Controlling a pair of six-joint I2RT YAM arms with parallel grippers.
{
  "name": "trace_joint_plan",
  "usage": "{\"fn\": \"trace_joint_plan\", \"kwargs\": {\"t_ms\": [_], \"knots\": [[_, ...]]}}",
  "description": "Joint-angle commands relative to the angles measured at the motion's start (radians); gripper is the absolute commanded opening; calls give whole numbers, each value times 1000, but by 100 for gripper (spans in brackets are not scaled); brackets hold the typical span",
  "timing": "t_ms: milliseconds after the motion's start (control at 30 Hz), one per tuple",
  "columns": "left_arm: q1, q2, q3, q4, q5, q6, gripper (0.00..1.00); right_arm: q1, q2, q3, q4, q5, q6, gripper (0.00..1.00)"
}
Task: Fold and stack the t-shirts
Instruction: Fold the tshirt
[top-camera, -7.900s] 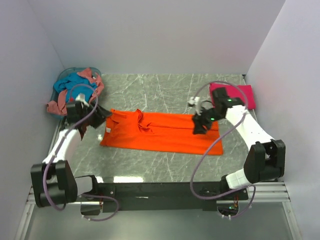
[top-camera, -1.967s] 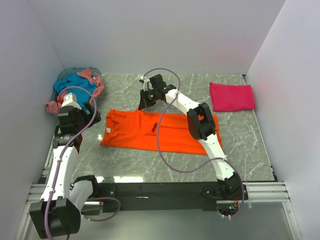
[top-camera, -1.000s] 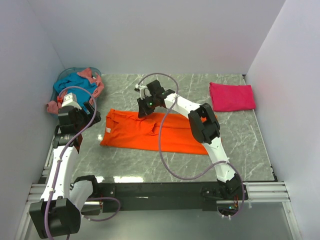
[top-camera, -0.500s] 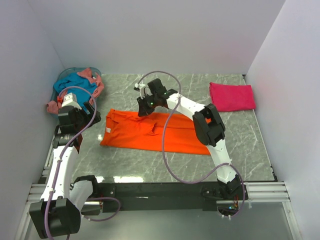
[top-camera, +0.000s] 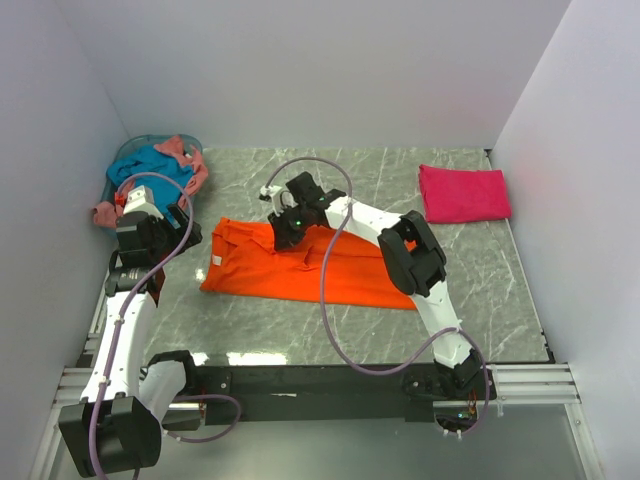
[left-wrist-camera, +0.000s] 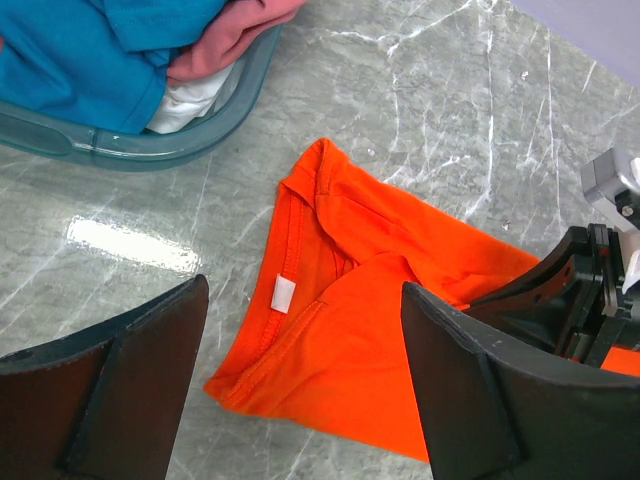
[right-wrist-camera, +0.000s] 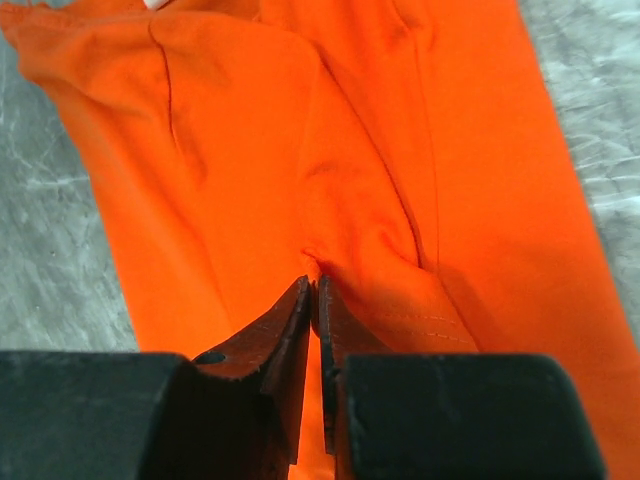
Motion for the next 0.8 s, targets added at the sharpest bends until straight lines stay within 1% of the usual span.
{"fn": "trace_joint_plan", "kwargs": {"t_ms": [0, 200, 267, 300, 333, 433, 467, 533, 667, 767], "knots": [[4, -10, 14, 24, 18, 18, 83, 9, -88, -5, -11, 7, -33, 15], [5, -10, 14, 24, 21, 20, 83, 21, -115, -29, -44, -11, -56, 20], [5, -8, 13, 25, 22, 18, 83, 26, -125, -28, -68, -48, -75, 25], [5, -8, 14, 25, 24, 18, 83, 24, -126, -20, -111, -69, -90, 32], [5, -8, 14, 27, 24, 18, 83, 26, -126, -5, -140, -92, -131, 36], [5, -7, 14, 25, 24, 17, 84, 20, -141, 16, -215, -161, -184, 38], [5, -5, 13, 24, 22, 17, 84, 14, -148, 18, -232, -183, -196, 38], [5, -8, 14, 25, 22, 17, 84, -12, -174, 6, -200, -212, -155, 37], [4, -8, 11, 25, 25, 14, 84, -51, -157, 38, -162, -205, -60, 32], [5, -5, 13, 21, 24, 15, 84, -57, -108, 70, -127, -185, 22, 21]]}}
